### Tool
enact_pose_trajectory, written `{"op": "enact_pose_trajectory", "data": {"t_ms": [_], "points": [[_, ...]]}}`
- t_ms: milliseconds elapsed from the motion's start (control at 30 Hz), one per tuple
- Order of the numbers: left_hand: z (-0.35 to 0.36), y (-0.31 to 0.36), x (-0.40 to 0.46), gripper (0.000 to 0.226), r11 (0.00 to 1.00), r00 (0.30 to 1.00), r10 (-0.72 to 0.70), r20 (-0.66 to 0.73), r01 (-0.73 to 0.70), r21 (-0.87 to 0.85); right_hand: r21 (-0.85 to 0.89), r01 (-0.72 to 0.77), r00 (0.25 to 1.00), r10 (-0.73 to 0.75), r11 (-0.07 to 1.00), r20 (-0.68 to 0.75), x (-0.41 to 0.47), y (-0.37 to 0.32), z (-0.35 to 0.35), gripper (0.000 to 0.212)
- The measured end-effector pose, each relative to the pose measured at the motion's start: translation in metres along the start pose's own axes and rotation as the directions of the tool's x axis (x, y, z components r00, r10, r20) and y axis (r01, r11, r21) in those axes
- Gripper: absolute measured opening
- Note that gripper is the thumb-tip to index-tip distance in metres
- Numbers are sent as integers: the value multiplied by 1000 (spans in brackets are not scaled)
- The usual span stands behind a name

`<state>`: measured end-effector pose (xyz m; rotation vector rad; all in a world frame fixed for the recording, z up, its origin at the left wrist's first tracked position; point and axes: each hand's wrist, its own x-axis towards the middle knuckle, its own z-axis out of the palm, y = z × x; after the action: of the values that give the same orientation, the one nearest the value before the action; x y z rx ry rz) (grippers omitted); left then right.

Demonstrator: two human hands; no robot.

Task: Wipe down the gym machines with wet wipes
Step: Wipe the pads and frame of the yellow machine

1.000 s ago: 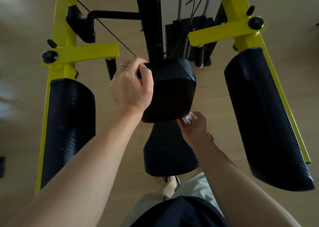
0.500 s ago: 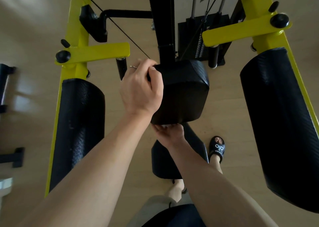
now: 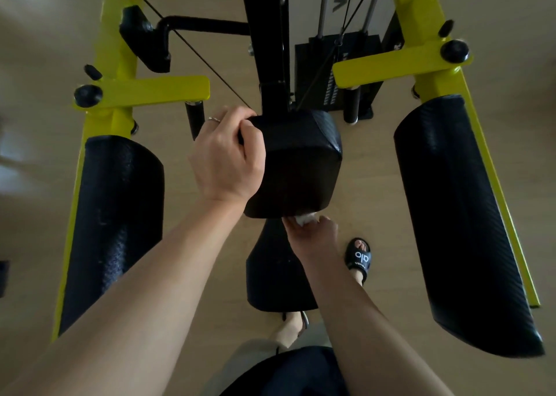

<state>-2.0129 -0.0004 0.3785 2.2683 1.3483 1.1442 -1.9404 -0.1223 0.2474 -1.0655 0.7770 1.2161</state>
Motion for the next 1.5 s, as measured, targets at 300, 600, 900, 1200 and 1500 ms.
{"op": "enact_pose_trajectory", "data": {"t_ms": [300,600,900,1200,1500], "points": [[-1,0,0,35,1000,1000,-9,26,8,9,-386,309,933,-356,869,-53,-1,-7,-6,4],[1,-1,-1,35,1000,999,-28,22,28,12,-479,571,775,-630,666,49,-68,-37,27,26],[-2,-2,-3,33,999,998,-39,58,40,-9,-400,896,374,-811,191,450,-114,-55,43,34],[-21,6,8,30,636,846,-462,266,525,-566,-32,723,-35,-84,-690,996,-138,-52,88,35],[-47,-25,-1,49,315,594,-640,487,781,-540,565,159,231,587,-810,776,-131,-30,112,45]]}}
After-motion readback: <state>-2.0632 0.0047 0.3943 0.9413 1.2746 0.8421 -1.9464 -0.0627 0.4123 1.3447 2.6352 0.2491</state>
